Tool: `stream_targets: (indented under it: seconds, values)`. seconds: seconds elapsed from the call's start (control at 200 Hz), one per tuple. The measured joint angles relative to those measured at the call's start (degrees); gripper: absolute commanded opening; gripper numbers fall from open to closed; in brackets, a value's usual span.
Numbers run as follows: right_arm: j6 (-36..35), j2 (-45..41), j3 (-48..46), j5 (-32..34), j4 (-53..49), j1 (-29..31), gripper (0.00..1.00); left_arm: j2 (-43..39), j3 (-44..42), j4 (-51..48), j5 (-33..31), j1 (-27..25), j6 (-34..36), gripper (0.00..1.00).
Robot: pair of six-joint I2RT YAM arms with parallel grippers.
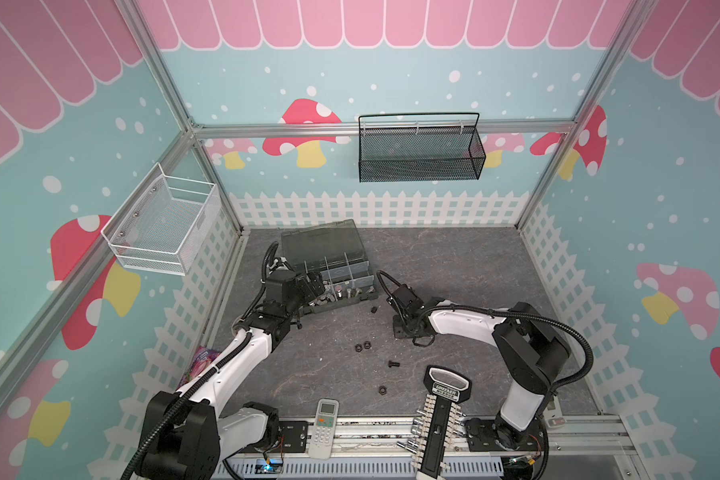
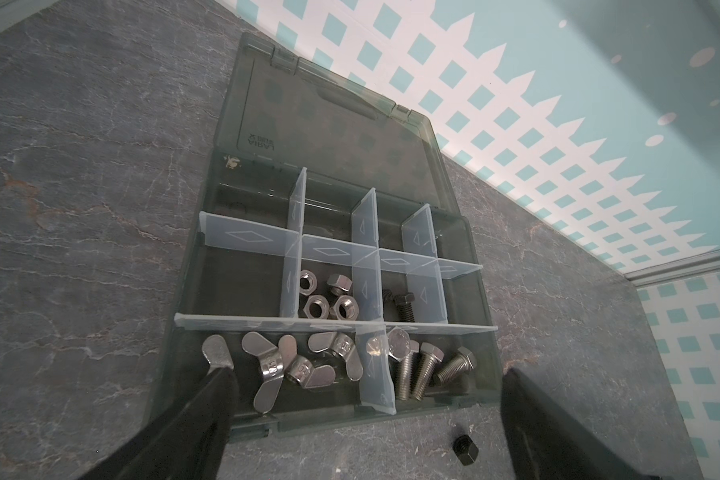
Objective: Sort the screws and nuts into containers
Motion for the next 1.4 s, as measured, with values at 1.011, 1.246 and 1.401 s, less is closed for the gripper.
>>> stream_targets:
  seconds: [1.011, 1.246, 1.401]
  values:
    - [-20.0, 20.5, 41.1, 1.1, 0.8, 1.5, 0.01, 0.0, 0.0, -0.1, -0.2, 0.0, 0.0, 1.0]
    - [-24.2, 28.6, 52.7, 0.0, 1.2, 1.5, 0.01, -0.1, 0.0, -0.1, -0.5, 0.0, 0.0, 1.0]
    - [-26.4, 33.0, 58.2, -0.5, 1.3, 1.5, 0.02, -0.3, 0.0, -0.1, -0.7, 0.0, 0.0, 1.0]
